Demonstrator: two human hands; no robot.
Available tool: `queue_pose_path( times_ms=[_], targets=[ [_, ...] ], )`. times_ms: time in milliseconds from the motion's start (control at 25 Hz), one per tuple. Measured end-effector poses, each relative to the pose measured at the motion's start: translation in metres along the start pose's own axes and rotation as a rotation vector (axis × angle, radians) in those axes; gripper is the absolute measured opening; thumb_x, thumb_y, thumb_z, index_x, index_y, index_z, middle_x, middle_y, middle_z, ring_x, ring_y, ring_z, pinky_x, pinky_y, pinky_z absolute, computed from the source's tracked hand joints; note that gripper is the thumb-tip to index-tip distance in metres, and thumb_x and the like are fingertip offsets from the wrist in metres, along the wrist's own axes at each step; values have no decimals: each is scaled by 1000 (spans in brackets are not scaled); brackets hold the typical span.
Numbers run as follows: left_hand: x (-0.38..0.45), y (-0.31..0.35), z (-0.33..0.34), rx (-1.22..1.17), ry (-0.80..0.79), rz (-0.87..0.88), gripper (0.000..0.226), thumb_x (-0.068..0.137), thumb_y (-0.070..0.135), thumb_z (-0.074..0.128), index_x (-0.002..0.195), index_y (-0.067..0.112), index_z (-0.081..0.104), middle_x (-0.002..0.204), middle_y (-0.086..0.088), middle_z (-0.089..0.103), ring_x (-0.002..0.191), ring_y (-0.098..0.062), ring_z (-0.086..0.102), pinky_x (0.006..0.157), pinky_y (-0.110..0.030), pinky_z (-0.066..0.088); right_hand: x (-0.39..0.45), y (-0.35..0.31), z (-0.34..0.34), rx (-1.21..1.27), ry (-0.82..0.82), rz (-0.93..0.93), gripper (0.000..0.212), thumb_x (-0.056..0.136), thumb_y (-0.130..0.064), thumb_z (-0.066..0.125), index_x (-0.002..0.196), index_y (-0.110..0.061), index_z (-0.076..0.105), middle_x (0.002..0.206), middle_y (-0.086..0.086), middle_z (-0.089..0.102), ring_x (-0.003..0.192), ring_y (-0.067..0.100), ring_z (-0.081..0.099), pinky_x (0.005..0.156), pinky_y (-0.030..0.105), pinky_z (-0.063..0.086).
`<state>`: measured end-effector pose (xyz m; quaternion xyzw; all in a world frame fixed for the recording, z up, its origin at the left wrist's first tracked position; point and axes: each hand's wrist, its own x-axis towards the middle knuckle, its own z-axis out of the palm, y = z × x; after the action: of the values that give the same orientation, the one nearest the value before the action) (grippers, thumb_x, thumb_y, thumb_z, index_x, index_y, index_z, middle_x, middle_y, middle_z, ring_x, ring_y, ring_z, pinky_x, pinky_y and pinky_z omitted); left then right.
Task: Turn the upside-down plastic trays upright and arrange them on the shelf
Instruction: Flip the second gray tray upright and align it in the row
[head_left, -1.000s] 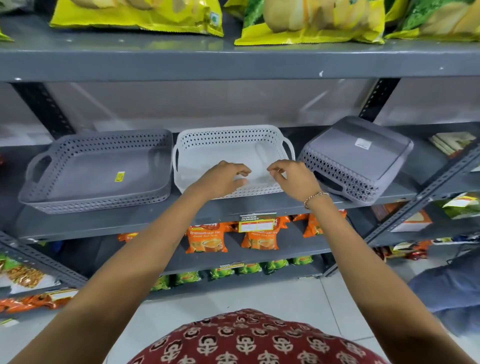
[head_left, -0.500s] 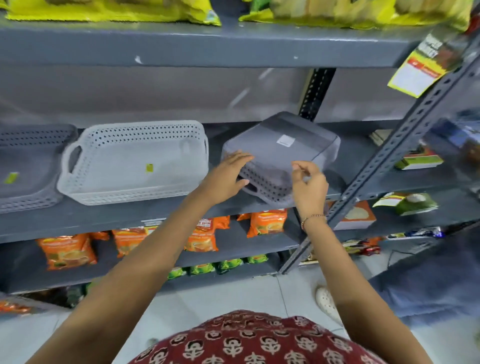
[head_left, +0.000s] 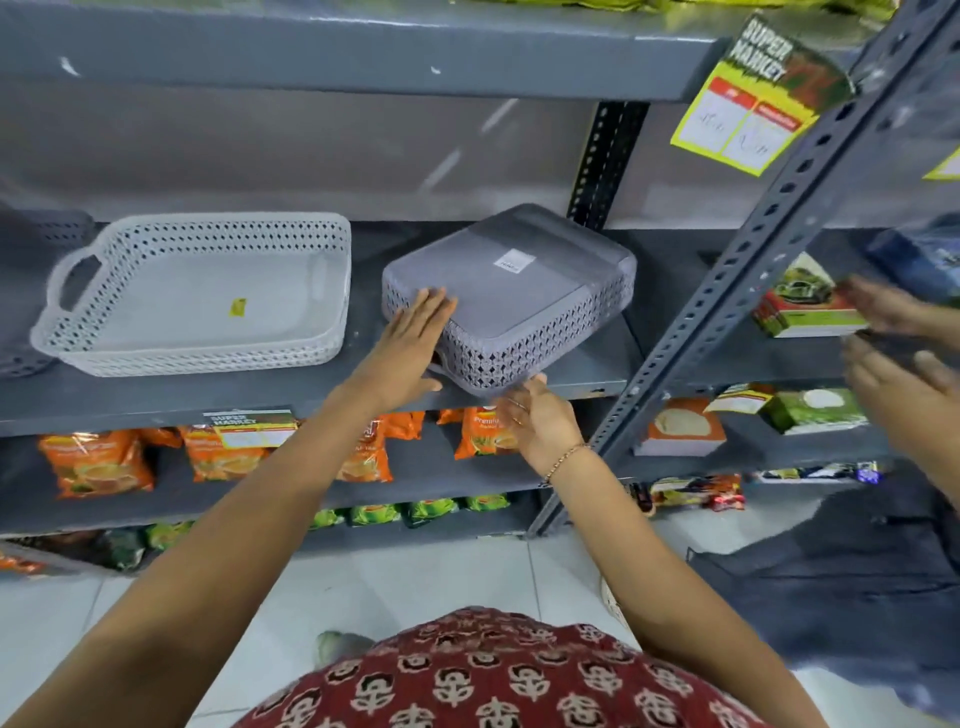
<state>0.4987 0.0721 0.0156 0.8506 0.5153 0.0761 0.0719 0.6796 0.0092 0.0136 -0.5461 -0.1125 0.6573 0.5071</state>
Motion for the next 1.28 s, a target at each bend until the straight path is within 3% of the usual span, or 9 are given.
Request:
queue_pose_path(
  times_ms=[200,360,560,680,760,920,1120,1240,1280],
  targets=[
    [5,9,-23,-62,192,-32,103,78,42,71,152,13,7,162,-5,11,151,-19,4,124,-35,5,-19,-36,10,87,-52,-207,26,102,-23,31,91,-9,50,77,6,53,68,17,54,67,27,50],
    [0,23,-48,-297,387,-104,97,73,55,67,149,13,24,156,-5,31,143,-20,28,118,-32,22,-44,-81,23,87,-282,-465,24,102,-19,32,101,-8,53,78,4,59,71,16,60,78,28,55],
    [4,35,-73,-749,658,-380,49,82,55,57,117,21,59,108,3,68,96,-13,62,86,-27,48,-21,-101,15,-340,-157,-642,21,98,-8,40,94,-15,60,83,4,63,81,17,63,95,35,51],
    [13,23,-67,-1136,551,-709,48,82,65,48,87,20,63,94,0,66,93,-24,64,87,-37,50,8,-95,-8,-984,-3,-772,25,95,-2,43,104,-11,64,107,9,66,101,18,60,94,17,42],
    [20,12,-61,-1368,419,-836,52,76,70,47,92,23,62,103,-5,67,102,-33,65,92,-47,53,22,-90,-20,-1249,-7,-790,29,92,2,45,109,-7,65,120,11,62,111,21,57,91,10,35],
    [34,-4,-45,-1603,226,-953,55,95,51,41,133,12,46,118,-13,58,108,-35,59,97,-49,51,41,-88,-23,-1539,-52,-835,27,91,-6,50,112,-12,64,131,6,56,131,23,42,118,42,20],
    [47,-5,-36,-1215,216,-966,49,98,28,42,141,5,38,134,-13,52,122,-30,51,100,-39,44,49,-95,-15,-1665,-127,-846,22,91,-15,53,109,-16,66,118,5,66,118,23,54,111,42,28],
    [45,34,-43,-543,225,-604,68,97,27,46,149,-1,14,156,-19,26,141,-34,33,114,-43,33,56,-109,-15,-1791,-147,-811,27,86,-16,62,112,-16,64,121,6,64,117,26,54,111,43,29],
    [44,52,-44,-459,168,-465,69,96,29,49,147,-2,16,152,-22,33,135,-36,41,108,-44,39,58,-113,-15,-1860,-141,-795,29,85,-15,63,114,-17,64,123,7,63,119,26,53,111,42,29]
  ],
)
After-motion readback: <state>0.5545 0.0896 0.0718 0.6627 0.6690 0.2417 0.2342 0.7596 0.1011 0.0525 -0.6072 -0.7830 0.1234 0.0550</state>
